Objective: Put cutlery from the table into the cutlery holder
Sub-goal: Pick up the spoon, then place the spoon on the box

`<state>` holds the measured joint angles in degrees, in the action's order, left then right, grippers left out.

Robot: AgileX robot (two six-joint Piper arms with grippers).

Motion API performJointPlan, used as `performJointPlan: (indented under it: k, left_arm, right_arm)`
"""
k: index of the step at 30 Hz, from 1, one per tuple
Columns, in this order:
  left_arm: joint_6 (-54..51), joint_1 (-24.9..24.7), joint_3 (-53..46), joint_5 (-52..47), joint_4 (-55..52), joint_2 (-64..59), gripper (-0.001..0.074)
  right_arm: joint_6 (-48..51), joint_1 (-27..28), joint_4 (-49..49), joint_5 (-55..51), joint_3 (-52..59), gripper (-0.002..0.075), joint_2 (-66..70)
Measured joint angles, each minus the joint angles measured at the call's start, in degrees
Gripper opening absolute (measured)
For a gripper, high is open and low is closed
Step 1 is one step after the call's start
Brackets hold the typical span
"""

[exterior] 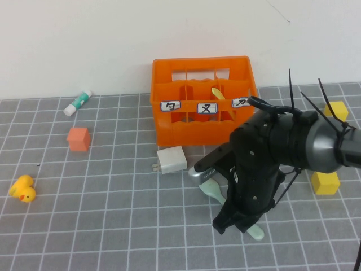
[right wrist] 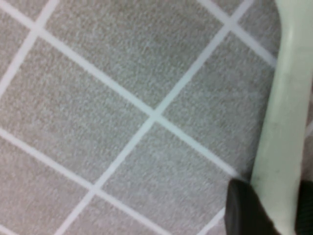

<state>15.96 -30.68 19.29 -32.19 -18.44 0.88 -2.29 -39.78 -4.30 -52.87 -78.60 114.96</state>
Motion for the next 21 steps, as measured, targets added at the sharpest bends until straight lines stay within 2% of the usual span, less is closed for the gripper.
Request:
performJointPlan:
  k: [15,21]
  left_arm:
    - [0.0,0.0,0.0,0.0,-0.4,0.0,-0.0001]
    - [0.0,0.0,0.0,0.4,-0.5,0.0,-0.0001]
  right_arm:
    - [0.2,0.0,-0.8,6.3,0.4,0.0196,-10.3]
    - [2.3,0.0,-0.8,12.9,0.4,0.0196,-13.8]
